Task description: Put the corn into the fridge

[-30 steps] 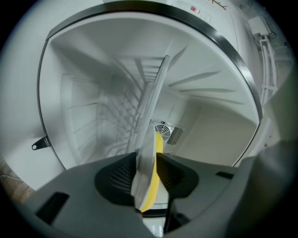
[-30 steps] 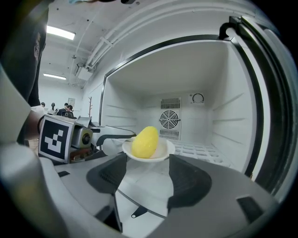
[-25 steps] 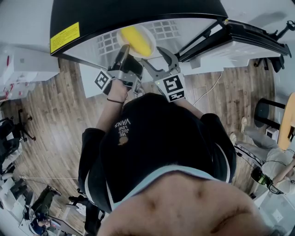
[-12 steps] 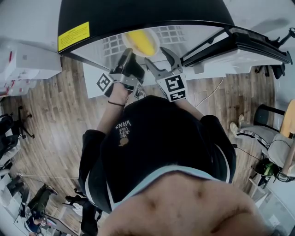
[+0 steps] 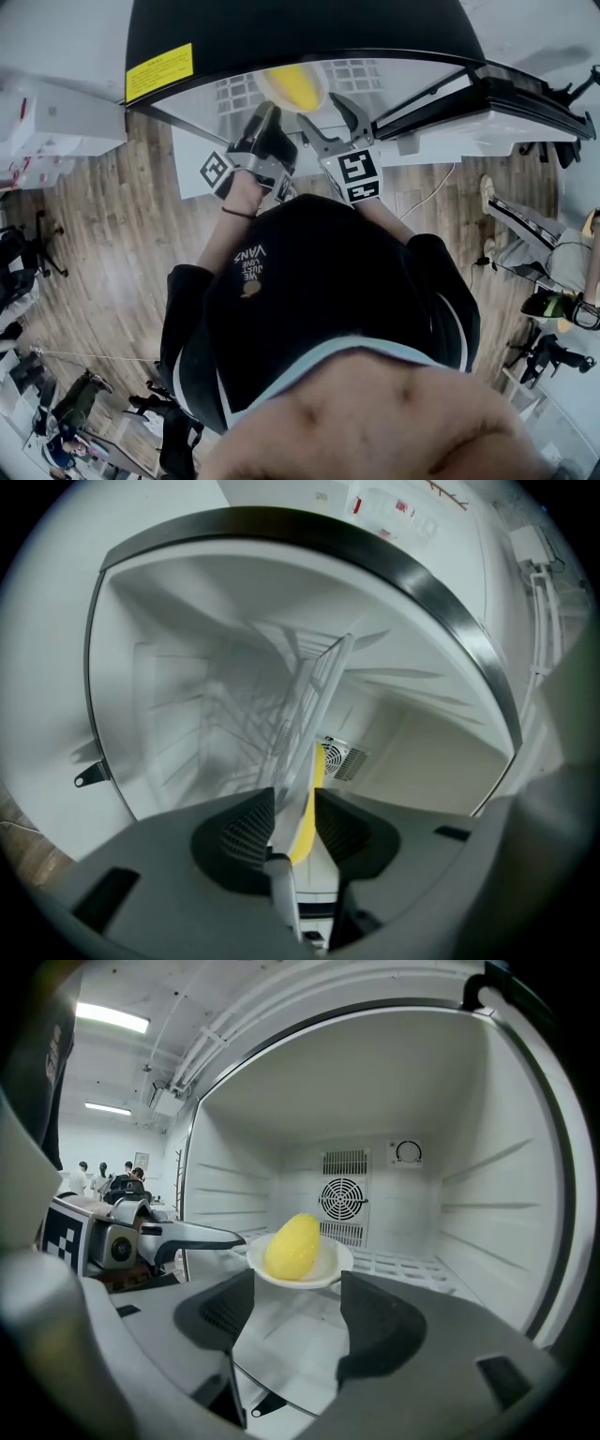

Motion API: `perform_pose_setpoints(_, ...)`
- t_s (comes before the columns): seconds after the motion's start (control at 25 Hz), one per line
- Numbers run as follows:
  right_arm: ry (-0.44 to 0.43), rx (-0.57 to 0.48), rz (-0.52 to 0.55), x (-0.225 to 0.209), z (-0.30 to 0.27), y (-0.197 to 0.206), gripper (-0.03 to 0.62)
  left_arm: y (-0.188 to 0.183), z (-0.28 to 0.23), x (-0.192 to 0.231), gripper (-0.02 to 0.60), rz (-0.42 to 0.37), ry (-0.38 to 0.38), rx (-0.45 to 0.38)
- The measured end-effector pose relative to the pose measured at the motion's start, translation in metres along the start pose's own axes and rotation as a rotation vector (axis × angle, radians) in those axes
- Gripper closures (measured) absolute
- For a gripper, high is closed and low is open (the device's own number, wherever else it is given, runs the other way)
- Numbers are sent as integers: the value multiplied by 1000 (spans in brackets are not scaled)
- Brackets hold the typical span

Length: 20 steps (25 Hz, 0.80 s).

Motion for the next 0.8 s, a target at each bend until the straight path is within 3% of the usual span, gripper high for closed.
perform_pose_setpoints(0.8, 4, 21, 34, -1, -17, -13, 312, -5, 9, 3, 468, 38, -11, -7)
Point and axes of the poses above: the fingertips, and each gripper's own axes: z backward along the fingers, x to its left, y out of its underside, the point moved 9 cm from there along z, backward along the fingers, and after that the axes turned 9 degrees about -z, right-handed, at the moved point
